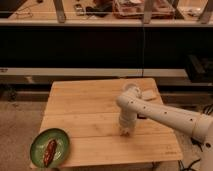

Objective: Stand the bottle upright

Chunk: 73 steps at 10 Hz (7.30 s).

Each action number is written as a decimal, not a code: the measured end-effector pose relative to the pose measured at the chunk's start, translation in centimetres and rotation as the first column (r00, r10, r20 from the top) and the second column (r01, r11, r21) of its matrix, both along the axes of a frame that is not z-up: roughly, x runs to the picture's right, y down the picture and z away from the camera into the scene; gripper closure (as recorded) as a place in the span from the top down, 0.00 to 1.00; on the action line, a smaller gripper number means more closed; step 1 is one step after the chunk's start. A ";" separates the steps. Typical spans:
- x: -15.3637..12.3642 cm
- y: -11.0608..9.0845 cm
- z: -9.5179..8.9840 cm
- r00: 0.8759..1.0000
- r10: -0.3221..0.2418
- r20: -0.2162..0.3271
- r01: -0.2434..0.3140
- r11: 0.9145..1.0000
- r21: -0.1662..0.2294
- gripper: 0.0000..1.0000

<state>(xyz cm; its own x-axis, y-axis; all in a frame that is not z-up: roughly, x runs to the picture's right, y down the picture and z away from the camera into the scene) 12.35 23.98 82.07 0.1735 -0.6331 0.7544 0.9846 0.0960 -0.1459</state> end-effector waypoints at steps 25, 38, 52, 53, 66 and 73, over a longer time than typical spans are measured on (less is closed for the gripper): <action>1.0 -7.6 -15.5 0.855 -0.398 0.332 0.380 0.917 0.120 0.22; 4.7 -4.9 -19.3 0.731 -0.495 0.471 0.570 0.822 -0.021 0.22; 3.5 -3.6 -20.9 0.775 -0.402 0.487 0.492 0.868 -0.066 0.22; 1.6 -4.1 -21.2 0.798 -0.330 0.504 0.414 0.908 -0.062 0.22; -0.4 -3.7 -23.4 0.815 -0.122 0.567 0.277 0.941 -0.196 0.22; 6.4 -4.1 -19.2 0.858 -0.352 0.374 0.420 0.899 -0.119 0.22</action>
